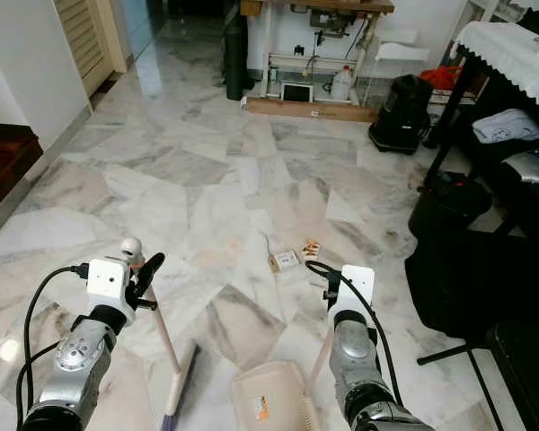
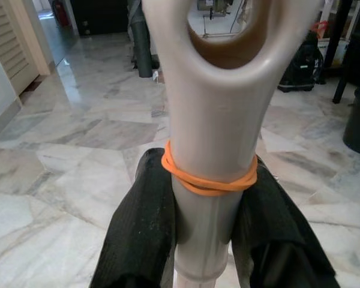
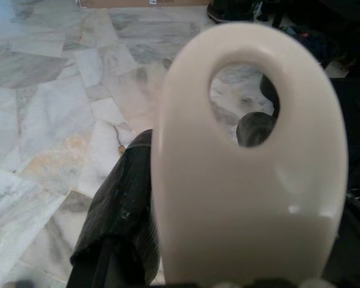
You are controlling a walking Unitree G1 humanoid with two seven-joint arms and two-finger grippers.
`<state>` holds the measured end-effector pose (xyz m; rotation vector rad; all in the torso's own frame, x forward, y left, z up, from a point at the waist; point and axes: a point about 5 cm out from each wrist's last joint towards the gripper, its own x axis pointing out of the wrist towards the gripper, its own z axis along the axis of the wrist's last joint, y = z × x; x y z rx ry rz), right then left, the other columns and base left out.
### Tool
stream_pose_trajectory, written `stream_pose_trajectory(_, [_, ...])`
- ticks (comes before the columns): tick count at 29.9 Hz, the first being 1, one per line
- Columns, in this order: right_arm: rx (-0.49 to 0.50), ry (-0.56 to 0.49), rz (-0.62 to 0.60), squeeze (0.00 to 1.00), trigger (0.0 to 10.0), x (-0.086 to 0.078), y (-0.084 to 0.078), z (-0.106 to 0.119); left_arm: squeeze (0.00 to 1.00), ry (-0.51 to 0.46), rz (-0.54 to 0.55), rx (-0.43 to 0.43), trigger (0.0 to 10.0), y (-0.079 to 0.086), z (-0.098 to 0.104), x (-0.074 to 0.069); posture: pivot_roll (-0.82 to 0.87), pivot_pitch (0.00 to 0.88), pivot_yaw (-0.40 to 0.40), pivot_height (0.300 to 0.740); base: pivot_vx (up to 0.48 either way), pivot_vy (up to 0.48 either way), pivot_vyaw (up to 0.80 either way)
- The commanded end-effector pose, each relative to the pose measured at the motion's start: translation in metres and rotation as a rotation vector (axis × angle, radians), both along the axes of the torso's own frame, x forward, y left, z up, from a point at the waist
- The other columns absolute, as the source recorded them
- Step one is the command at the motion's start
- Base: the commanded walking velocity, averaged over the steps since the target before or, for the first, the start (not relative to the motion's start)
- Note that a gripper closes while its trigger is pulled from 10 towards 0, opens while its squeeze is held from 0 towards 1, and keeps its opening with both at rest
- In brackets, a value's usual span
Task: Sweep floor
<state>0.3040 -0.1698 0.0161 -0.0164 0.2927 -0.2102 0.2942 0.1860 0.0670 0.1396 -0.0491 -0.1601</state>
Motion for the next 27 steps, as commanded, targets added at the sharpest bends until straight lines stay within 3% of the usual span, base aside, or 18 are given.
stream_pose_trajectory(1, [0.002, 0.01, -0.001, 0.0, 10.0, -0.0013, -0.0005, -0.0016, 0.0, -0.026, -0.01, 0.016, 10.0, -0.0013, 0.0049, 0.0032, 0.01, 0.0, -0.095, 0.74, -0.244, 0.0, 0.0])
stream_pose_trajectory(27, [-0.001, 0.012, -0.002, 0.0, 10.0, -0.0006, -0.0012, -0.0012, 0.0, -0.04, -0.003, 0.01, 10.0, -0.0022, 0.0064, 0.0042, 0.01, 0.0, -0.096, 0.74, -0.02, 0.0, 0.0])
